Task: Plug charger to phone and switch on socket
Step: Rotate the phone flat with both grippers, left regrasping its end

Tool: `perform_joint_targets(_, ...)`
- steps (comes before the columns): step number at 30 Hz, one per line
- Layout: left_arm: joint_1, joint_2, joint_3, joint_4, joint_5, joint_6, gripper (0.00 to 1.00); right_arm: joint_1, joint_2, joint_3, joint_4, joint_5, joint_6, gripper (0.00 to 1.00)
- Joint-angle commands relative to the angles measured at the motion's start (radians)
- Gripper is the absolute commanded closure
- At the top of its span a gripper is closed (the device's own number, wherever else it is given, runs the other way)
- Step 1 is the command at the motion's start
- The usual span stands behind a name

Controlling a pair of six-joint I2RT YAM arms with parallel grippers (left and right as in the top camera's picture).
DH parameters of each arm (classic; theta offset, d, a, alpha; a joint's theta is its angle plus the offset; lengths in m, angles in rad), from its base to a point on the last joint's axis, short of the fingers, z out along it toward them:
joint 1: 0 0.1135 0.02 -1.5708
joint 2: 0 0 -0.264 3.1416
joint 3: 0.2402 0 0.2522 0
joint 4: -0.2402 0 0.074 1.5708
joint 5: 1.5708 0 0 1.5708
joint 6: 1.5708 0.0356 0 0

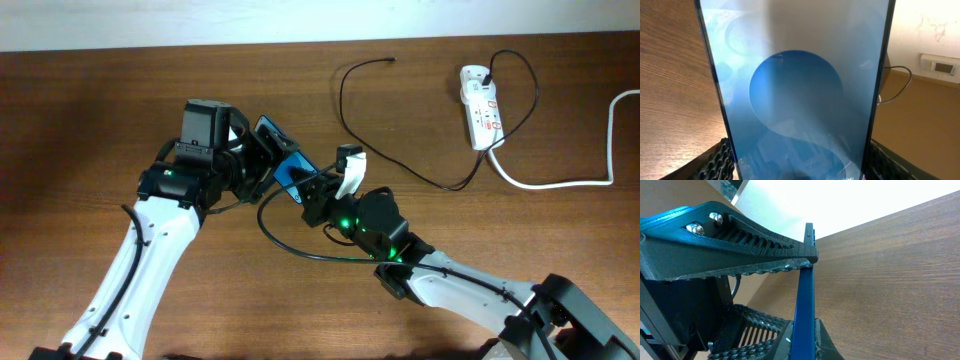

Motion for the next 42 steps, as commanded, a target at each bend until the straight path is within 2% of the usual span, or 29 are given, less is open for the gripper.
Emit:
perform_joint_targets(1, -0.003, -0.015, 0.023, 0.001, 0.011, 0.021, 0.39, 0.025, -0.001, 0.019, 0.042, -0.048, 0.007, 0.96)
perform_joint_targets(3, -0.003, -0.015, 0.023, 0.001, 0.011, 0.021, 0.36, 0.025, -0.001, 0.019, 0.050, -0.048, 0.007, 0.96)
perform_joint_targets(5, -0.003, -0.015, 0.023, 0.001, 0.011, 0.021, 0.27, 0.025, -0.001, 0.019, 0.066, -0.048, 0.007, 0.96)
perform_joint_targets(9, -0.003, -0.015, 0.023, 0.000, 0.014, 0.021, 0.20, 0.025, -0.001, 0.019, 0.082, -0.048, 0.007, 0.96)
perform_joint_targets(10, -0.003, -0.015, 0.023, 0.001, 0.014, 0.021, 0.08, 0.025, -0.002, 0.019, 0.086, -0.048, 0.007, 0.96)
perform_joint_targets(11, -0.003, -0.015, 0.023, 0.001, 0.014, 0.021, 0.01, 0.025, -0.002, 0.019, 0.097, -0.047, 0.007, 0.95)
perform_joint_targets(15, -0.003, -0.015, 0.023, 0.004, 0.011, 0.020, 0.01, 0.024, -0.002, 0.019, 0.114, 0.003, 0.007, 0.96)
perform_joint_targets(19, -0.001, -0.015, 0.023, 0.047, 0.011, 0.037, 0.01, 0.020, -0.002, 0.019, 0.045, 0.111, 0.007, 0.96)
perform_joint_targets(21, 0.017, -0.015, 0.023, 0.064, 0.011, 0.102, 0.01, -0.009, -0.002, 0.019, 0.019, 0.114, 0.037, 0.96)
perform_joint_targets(24, 0.059, -0.020, 0.023, 0.080, 0.022, 0.185, 0.01, -0.078, -0.002, 0.019, -0.039, 0.093, 0.169, 0.96)
perform_joint_targets(29, 0.175, -0.094, 0.023, 0.029, 0.122, 0.420, 0.01, -0.119, -0.016, 0.019, -0.055, -0.127, 0.228, 0.96)
perform_joint_targets(32, 0.267, -0.201, 0.023, -0.066, 0.124, 0.558, 0.00, -0.119, -0.046, 0.018, -0.163, -0.233, 0.460, 0.96)
perform_joint_targets(35, 0.328, -0.309, 0.023, -0.132, 0.121, 0.636, 0.01, -0.119, -0.047, 0.018, -0.219, -0.327, 0.705, 0.96)
perform_joint_targets(42, 0.331, -0.361, 0.023, -0.279, 0.094, 0.646, 0.01, -0.119, -0.047, 0.018, -0.132, -0.411, 1.036, 0.96)
